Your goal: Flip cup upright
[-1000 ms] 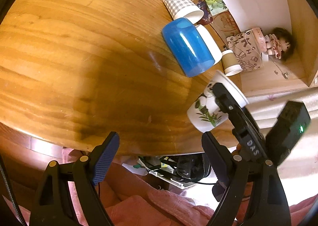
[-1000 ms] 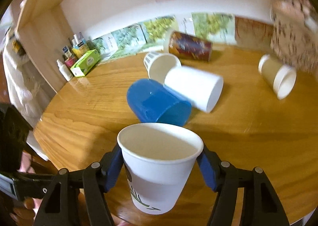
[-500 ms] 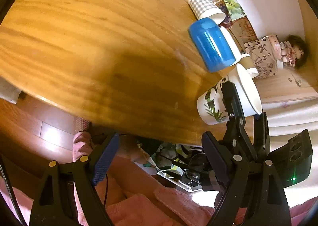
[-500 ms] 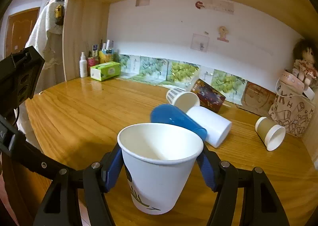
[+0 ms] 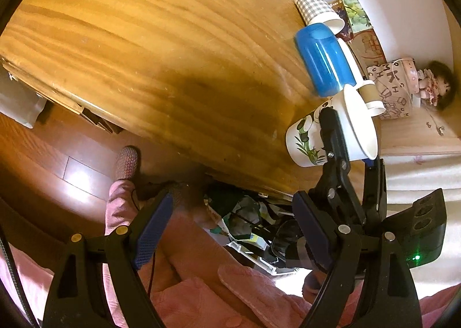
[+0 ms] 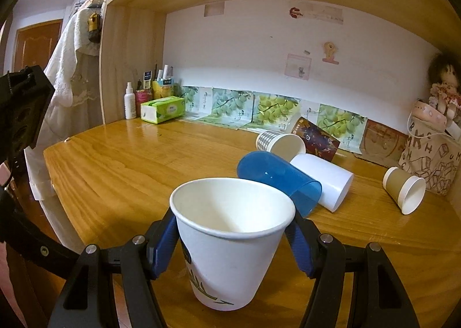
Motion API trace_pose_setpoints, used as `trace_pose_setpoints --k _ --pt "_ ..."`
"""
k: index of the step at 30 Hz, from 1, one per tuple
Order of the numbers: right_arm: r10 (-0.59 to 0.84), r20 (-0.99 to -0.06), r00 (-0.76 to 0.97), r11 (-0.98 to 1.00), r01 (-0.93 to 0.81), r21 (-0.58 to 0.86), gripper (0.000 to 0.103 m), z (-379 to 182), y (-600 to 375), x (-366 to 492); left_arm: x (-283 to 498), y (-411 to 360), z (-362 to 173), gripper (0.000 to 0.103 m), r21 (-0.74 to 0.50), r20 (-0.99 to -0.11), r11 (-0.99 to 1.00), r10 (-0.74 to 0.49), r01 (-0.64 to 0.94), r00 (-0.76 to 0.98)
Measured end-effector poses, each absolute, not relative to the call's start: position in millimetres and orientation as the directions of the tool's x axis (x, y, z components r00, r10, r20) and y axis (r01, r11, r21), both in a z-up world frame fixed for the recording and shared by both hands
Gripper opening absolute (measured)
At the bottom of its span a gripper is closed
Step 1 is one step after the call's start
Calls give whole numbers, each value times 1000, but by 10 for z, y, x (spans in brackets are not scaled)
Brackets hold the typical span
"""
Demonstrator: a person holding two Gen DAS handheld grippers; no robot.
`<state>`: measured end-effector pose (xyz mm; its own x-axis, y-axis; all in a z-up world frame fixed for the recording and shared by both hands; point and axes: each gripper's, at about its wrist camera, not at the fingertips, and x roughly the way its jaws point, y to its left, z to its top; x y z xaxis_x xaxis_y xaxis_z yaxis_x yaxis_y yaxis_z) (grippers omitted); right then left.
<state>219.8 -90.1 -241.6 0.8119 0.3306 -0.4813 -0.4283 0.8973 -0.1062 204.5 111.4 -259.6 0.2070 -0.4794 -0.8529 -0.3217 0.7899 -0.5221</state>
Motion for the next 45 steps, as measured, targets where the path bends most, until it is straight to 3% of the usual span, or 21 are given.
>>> trace_pose_setpoints --k 13,24,26,28,35,45 --pt "289 -578 763 899 -424 -111 68 -2529 -916 2178 2120 1158 -2525 87 -522 -852 815 -483 -254 200" --pt "168 -649 742 893 -393 -218 68 -2703 -745 2072 1960 1410 -2366 87 -519 -848 843 -486 -143 213" --pt "132 -662 737 902 -367 -228 68 -2740 -720 2021 1907 1460 -2337 87 -520 -845 846 -489 -120 215" --pt "97 -671 735 916 -330 -229 75 -2752 -706 1962 1842 1507 -2323 87 -520 -844 848 -494 -97 210" --pt "16 -718 696 971 -183 -156 78 -2712 -774 1683 1559 1646 -2301 87 -507 -850 861 -491 -39 192" --pt "64 -833 549 998 -46 46 83 -2287 -1058 1149 1284 1689 -2155 87 -419 -884 908 -402 -22 237"
